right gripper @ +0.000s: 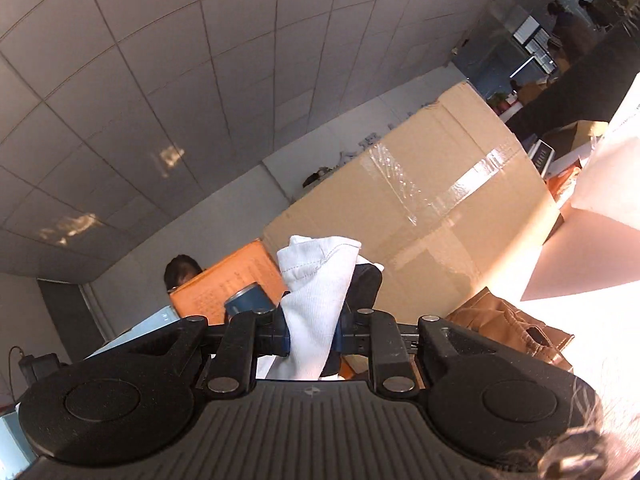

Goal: Fold clothes

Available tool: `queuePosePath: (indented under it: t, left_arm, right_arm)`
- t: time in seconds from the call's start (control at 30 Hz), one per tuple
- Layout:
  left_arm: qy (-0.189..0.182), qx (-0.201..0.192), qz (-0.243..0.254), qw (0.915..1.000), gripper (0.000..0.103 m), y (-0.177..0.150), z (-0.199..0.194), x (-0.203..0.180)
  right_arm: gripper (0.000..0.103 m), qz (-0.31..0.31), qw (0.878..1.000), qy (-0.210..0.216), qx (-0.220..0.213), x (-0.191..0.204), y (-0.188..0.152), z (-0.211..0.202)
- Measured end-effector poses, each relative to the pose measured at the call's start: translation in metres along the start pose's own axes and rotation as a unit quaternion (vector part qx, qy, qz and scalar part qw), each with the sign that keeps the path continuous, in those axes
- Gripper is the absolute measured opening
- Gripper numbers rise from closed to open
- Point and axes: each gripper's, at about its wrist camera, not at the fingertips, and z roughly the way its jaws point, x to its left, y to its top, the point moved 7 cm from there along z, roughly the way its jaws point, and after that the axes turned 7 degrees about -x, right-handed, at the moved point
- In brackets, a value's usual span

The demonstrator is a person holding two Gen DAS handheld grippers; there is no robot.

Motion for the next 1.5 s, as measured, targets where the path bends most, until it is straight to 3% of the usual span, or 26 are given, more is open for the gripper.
queuePosePath:
  t: [0.17, 0.27, 0.43, 0.53, 0.57, 0.6, 0.67, 0.7, 0.73, 0.8, 0.9, 1.13, 1.27, 1.37, 1.5]
  left_arm:
    - [-0.015, 0.022, 0.054, 0.9982, 0.013, -0.021, 0.046, -0.024]
    - [0.001, 0.058, 0.063, 0.9964, 0.013, -0.036, 0.069, -0.024]
    - [0.044, 0.118, 0.128, 0.9837, 0.014, -0.066, 0.088, -0.026]
    - [0.054, 0.154, 0.145, 0.9758, 0.024, -0.084, 0.092, -0.024]
    - [0.062, 0.15, 0.146, 0.9758, 0.037, -0.082, 0.09, -0.022]
    - [0.073, 0.14, 0.147, 0.9763, 0.063, -0.078, 0.088, -0.019]
    - [0.09, 0.121, 0.148, 0.9774, 0.092, -0.071, 0.075, -0.015]
    - [0.093, 0.113, 0.149, 0.9781, 0.093, -0.068, 0.067, -0.013]
    - [0.089, 0.109, 0.149, 0.9787, 0.093, -0.066, 0.058, -0.012]
    - [0.082, 0.108, 0.14, 0.9808, 0.093, -0.063, 0.037, -0.008]
    - [0.072, 0.098, 0.108, 0.9866, 0.093, -0.052, 0.005, -0.003]
    - [0.069, 0.06, 0.072, 0.9932, 0.096, -0.029, -0.099, 0.031]
    - [0.077, 0.047, 0.014, 0.9959, 0.102, -0.02, -0.141, 0.058]
    - [0.068, 0.034, -0.005, 0.9971, 0.103, -0.019, -0.153, 0.063]
    - [0.058, 0.016, -0.031, 0.9977, 0.103, -0.017, -0.169, 0.07]
  right_arm:
    - [0.017, 0.001, 0.996, -0.086, -0.002, -0.049, -0.006, 0.01]
    - [0.017, -0.004, 0.99, -0.143, 0.012, -0.069, -0.01, 0.016]
    - [0.017, -0.021, 0.973, -0.221, 0.063, -0.087, -0.026, 0.015]
    - [0.024, -0.018, 0.965, -0.248, 0.083, -0.094, -0.034, 0.012]
    - [0.026, -0.011, 0.963, -0.254, 0.087, -0.097, -0.035, 0.01]
    - [0.027, -0.005, 0.962, -0.257, 0.089, -0.1, -0.036, 0.01]
    - [0.035, 0.007, 0.963, -0.256, 0.084, -0.103, -0.036, 0.007]
    - [0.045, 0.017, 0.965, -0.25, 0.073, -0.103, -0.034, 0.003]
    - [0.063, 0.026, 0.967, -0.25, 0.053, -0.104, -0.03, -0.003]
    - [0.075, 0.038, 0.967, -0.253, 0.002, -0.106, -0.019, -0.016]
    - [0.079, 0.042, 0.964, -0.259, -0.048, -0.108, -0.011, -0.028]
    - [0.085, 0.006, 0.971, -0.223, -0.091, -0.09, -0.005, -0.039]
    - [0.089, 0.001, 0.974, -0.211, -0.086, -0.055, -0.015, -0.051]
    - [0.1, 0.0, 0.976, -0.202, -0.081, -0.028, -0.023, -0.061]
    - [0.103, -0.025, 0.983, -0.181, -0.034, 0.032, -0.062, -0.077]
